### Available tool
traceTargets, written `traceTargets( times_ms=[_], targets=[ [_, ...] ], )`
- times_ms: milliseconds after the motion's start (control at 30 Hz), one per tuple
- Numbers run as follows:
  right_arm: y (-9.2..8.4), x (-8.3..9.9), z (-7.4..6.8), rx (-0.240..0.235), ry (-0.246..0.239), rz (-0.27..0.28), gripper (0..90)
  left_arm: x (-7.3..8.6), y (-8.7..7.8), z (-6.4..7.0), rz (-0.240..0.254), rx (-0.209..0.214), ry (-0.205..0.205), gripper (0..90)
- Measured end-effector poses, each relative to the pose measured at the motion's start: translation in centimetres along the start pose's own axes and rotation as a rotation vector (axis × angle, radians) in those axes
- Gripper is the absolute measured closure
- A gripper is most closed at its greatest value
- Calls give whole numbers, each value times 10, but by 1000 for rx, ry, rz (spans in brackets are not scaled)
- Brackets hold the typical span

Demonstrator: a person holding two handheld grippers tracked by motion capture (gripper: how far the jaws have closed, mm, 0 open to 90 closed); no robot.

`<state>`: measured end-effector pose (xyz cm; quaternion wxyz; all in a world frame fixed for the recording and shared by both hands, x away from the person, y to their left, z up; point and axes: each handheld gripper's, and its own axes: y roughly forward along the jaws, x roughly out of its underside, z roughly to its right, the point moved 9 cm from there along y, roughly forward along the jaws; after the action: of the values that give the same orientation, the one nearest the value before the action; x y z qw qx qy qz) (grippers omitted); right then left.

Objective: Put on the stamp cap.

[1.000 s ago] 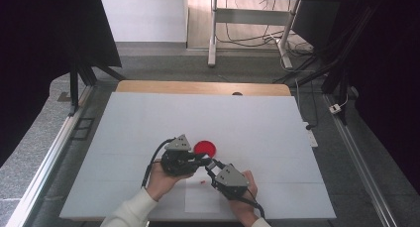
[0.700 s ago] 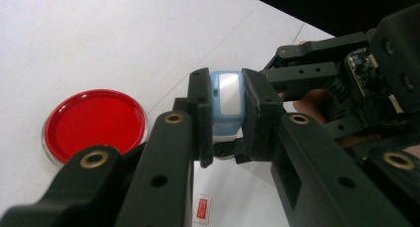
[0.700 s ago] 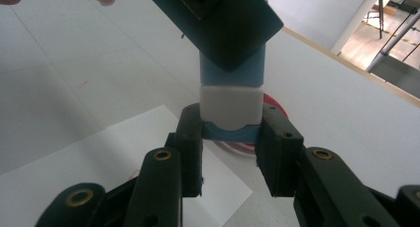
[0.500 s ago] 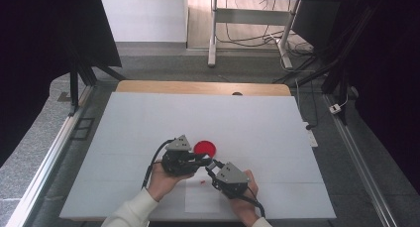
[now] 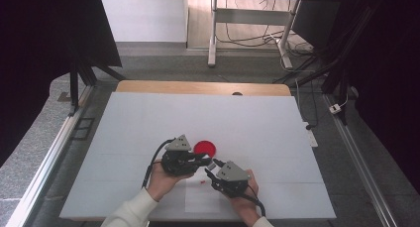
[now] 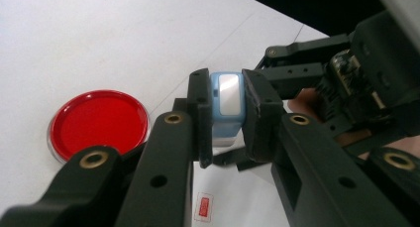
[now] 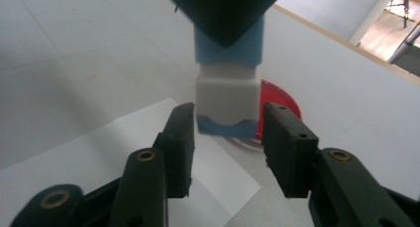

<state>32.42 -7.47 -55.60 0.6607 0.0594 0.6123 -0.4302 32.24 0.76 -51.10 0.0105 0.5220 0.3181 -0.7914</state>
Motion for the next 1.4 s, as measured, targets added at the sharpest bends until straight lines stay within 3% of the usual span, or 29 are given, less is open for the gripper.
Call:
traceTargets(
  times_ms=[167, 400, 867, 1267, 1400],
  targets=[
    [0, 2, -3, -27, 0, -8, 510, -2, -4, -2, 11, -5, -1, 754],
    [-7, 8, 7, -32, 25, -7, 486, -3, -9, -6, 13, -16, 13, 754],
    [-48, 40, 54, -9, 96, -51, 479, -4, -22, -12, 20, -32, 31, 753],
    [-85, 63, 88, 36, 152, -37, 479, -5, -36, -23, 28, -63, 35, 752],
    [-94, 70, 96, 50, 163, -40, 478, -6, -40, -26, 22, -83, 59, 752]
  ],
)
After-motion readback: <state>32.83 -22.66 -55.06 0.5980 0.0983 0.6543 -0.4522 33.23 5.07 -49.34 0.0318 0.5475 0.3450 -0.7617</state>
